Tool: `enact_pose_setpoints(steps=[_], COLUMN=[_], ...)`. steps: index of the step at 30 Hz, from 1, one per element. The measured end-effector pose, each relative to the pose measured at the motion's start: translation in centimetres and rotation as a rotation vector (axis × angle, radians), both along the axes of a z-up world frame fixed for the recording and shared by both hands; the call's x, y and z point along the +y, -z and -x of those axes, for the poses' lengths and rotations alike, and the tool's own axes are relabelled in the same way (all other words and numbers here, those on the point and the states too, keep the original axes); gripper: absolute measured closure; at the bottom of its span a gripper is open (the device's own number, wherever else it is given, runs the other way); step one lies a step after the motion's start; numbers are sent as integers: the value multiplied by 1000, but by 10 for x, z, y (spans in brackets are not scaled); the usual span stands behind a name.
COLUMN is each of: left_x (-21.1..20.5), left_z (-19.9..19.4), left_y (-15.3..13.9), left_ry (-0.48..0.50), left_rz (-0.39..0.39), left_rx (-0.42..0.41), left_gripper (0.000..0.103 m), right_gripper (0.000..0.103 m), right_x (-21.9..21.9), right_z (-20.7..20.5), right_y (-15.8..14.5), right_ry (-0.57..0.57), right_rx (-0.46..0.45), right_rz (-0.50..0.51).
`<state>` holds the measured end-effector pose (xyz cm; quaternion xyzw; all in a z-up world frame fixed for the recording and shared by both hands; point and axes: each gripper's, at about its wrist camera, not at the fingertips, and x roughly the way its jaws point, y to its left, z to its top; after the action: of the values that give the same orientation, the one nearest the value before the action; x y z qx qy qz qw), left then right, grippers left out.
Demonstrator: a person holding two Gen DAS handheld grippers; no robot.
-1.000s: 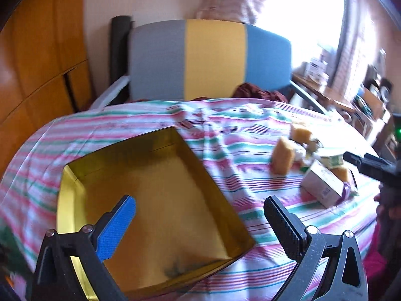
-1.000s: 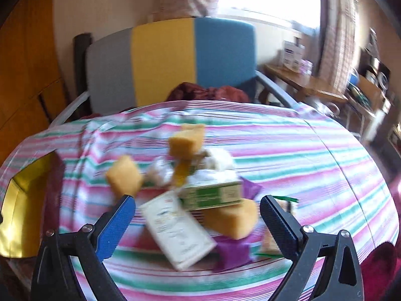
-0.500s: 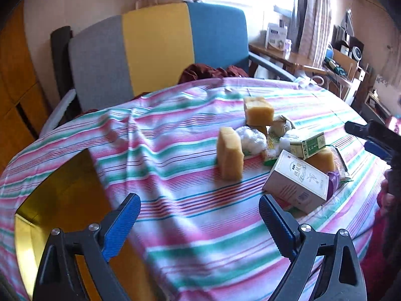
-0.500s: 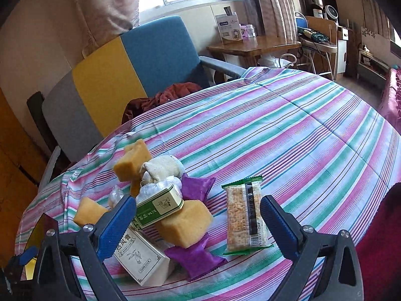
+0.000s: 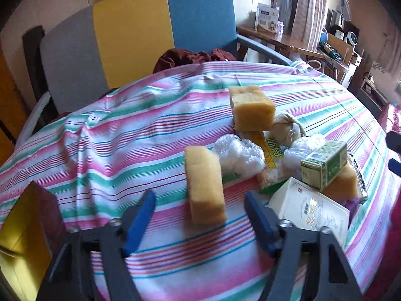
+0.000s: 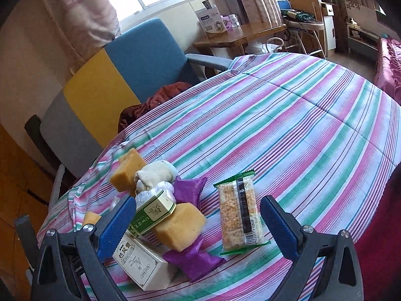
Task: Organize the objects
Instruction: 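Grasp the yellow sponge with the left gripper while the right gripper grasps the cracker packet, then lower the sponge into the gold tray and open the left gripper while the right carries the packet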
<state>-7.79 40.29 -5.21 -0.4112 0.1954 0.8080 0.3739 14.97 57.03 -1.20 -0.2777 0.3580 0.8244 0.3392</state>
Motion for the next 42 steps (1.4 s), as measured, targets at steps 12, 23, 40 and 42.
enact_pose_setpoints(steps=[12, 23, 40, 42], left_x=[-16, -57, -146, -164], left_z=[-9, -45, -65, -60], left_y=[3, -19, -55, -58], left_ry=[-12, 8, -86, -126], left_rz=[-54, -112, -206, -214], left_rx=[-46, -46, -24, -20], left_gripper=[74, 73, 73, 73], right_gripper=[13, 26, 63, 63], right_x=[38, 30, 33, 32], right_z=[-24, 30, 41, 40], right_y=[28, 63, 79, 79], right_ry=[183, 30, -23, -23], right_rx=[-93, -417, -529, -529], right_rz=[116, 38, 18, 14])
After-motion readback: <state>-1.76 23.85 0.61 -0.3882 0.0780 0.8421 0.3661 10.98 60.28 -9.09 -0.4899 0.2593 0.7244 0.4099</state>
